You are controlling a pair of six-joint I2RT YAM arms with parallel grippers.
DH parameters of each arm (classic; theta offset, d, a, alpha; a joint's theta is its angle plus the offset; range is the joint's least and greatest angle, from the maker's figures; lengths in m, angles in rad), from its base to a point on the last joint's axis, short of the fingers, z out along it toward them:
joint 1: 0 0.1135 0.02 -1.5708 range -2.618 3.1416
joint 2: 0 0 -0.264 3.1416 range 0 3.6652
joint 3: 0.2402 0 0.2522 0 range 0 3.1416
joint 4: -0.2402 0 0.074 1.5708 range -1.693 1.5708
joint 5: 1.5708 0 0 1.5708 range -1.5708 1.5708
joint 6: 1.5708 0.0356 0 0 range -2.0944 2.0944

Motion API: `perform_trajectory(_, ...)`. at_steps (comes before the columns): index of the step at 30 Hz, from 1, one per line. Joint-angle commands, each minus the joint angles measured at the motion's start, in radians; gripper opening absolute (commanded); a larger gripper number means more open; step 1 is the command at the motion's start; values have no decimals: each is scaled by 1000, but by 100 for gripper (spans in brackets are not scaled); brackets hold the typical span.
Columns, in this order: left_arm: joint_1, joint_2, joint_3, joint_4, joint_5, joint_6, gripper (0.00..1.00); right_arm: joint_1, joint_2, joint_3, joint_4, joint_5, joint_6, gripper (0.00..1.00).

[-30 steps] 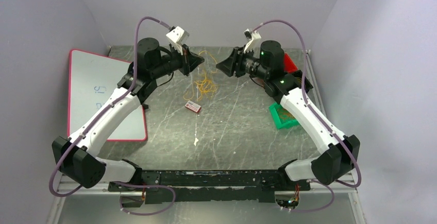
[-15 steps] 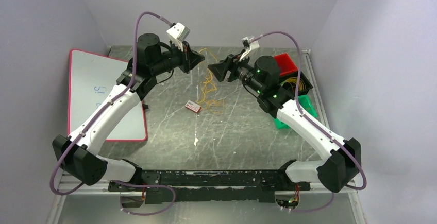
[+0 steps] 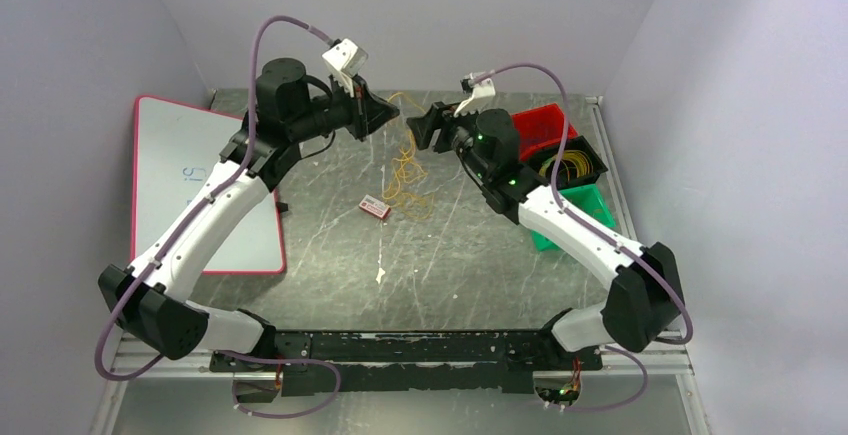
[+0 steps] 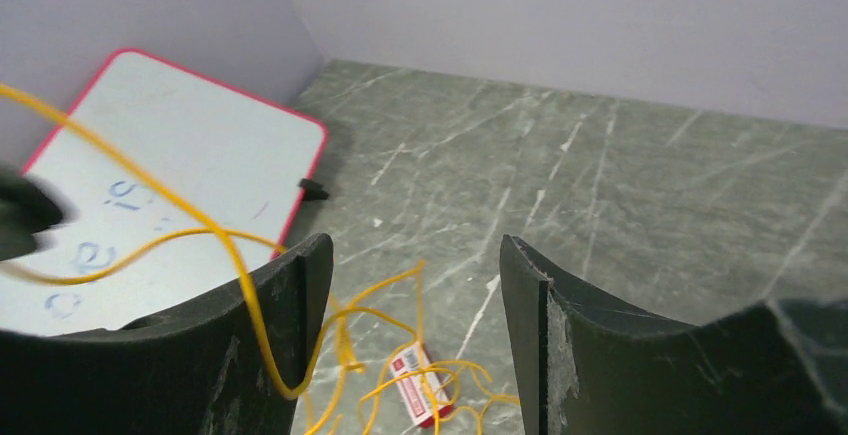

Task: Untangle the cables

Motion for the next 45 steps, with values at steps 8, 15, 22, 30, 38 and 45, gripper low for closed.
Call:
perform_trajectory(8,-2,-5,169,-151,107,25,7,-1,102,22,114,191,-33,63)
perform_trajectory(15,-2,-53,244,-260,-22,90,7,-48,116,-27,115,207,17,54)
perform_trajectory(22,-2,-99,276,-279,-113,107,7,-123,111,-113,119,133,61,39)
perform_trajectory(30,-1,-101,333,-296,-175,121,7,-171,112,-242,142,86,101,36)
perform_trajectory(38,-2,-83,390,-285,-230,125,7,-177,126,-375,203,36,145,33)
perform_trajectory(45,-1,-51,467,-293,-268,145,7,-177,118,-422,225,-5,137,30)
